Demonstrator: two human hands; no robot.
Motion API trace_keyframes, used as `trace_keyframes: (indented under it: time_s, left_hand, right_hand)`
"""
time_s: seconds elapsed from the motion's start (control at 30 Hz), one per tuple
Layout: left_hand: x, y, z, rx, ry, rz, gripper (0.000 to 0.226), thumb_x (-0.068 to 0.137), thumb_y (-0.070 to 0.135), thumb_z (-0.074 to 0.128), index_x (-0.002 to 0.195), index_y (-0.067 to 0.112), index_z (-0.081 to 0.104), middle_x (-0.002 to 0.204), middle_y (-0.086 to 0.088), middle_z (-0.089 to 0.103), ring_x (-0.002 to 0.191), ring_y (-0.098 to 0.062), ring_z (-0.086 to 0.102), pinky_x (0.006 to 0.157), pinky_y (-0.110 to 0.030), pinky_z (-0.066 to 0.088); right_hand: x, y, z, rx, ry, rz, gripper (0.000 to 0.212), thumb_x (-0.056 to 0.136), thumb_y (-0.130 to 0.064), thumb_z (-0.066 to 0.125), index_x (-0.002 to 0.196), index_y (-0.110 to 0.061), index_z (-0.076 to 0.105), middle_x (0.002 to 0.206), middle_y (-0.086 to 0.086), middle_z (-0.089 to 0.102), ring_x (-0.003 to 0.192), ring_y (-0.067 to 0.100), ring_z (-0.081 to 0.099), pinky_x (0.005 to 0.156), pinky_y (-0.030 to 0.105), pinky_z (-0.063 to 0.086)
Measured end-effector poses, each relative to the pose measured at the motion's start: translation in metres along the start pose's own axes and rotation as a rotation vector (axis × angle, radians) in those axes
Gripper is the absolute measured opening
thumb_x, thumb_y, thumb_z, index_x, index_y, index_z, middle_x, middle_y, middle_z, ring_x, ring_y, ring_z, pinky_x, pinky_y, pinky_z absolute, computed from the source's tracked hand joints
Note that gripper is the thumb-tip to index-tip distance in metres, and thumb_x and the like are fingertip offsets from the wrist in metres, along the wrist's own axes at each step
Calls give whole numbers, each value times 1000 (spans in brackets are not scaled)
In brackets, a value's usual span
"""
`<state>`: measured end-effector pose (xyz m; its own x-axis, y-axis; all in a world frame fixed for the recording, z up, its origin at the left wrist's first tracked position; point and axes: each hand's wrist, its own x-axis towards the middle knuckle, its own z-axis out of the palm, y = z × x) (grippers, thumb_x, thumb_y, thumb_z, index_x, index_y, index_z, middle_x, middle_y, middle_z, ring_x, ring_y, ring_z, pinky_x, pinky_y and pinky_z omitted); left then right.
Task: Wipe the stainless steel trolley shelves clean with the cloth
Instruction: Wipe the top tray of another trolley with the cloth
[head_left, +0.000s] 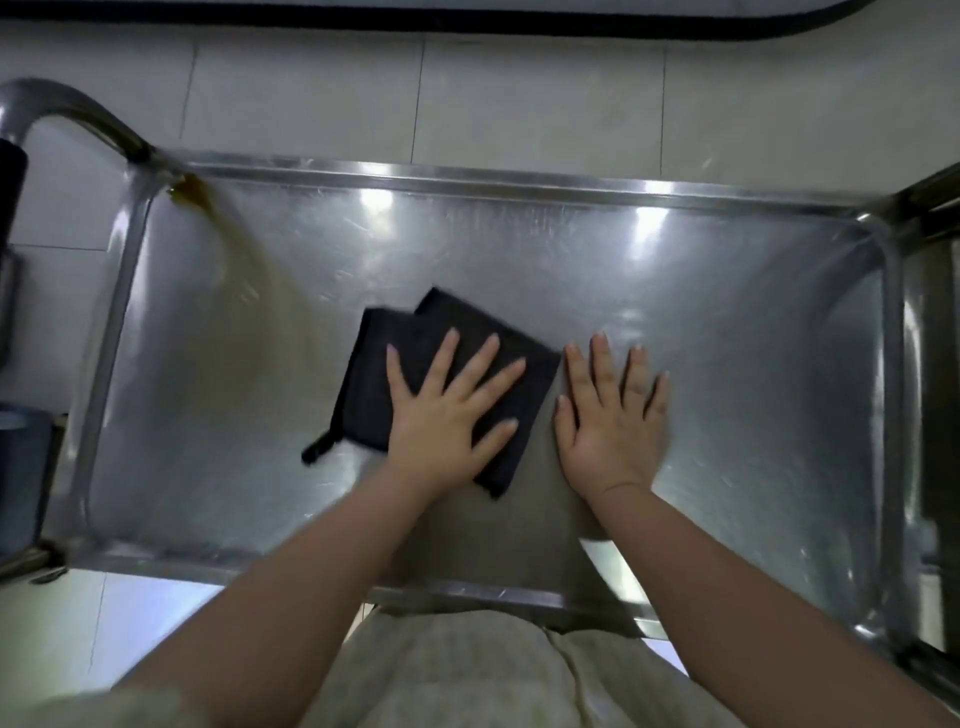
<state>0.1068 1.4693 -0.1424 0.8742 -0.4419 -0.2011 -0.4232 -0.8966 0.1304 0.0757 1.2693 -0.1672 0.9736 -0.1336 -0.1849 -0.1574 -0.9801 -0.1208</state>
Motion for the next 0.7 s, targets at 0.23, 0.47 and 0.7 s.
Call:
trace_keyframes:
  time_s: [0.23, 0.47, 0.7]
  left_hand:
    - [152, -8, -28, -17, -25, -139, 62, 94, 67, 21, 152, 50, 6, 164, 16, -1, 151, -24, -8, 107, -75, -7]
    - [61, 7, -11, -69, 7, -147, 64, 95, 66, 20, 154, 46, 6, 165, 11, 2, 151, -27, -4, 109, -73, -3]
    - [-107, 26, 23, 13, -119, -72, 66, 95, 64, 24, 155, 39, 16, 163, 3, 17, 150, -36, 8, 104, -79, 6]
  right_hand:
    - [0, 0, -4, 29, -20, -23, 61, 98, -47, 22, 156, -31, 16, 164, -1, 11, 150, 35, 1, 118, 57, -3]
    - [-2, 1, -5, 62, -41, -28, 60, 98, -47, 21, 155, -34, 7, 164, -4, 4, 150, 33, -4, 118, 58, -1]
    - [-5, 2, -7, 80, -43, -40, 58, 100, -47, 20, 153, -35, 2, 163, -6, -2, 150, 33, -7, 118, 58, -4]
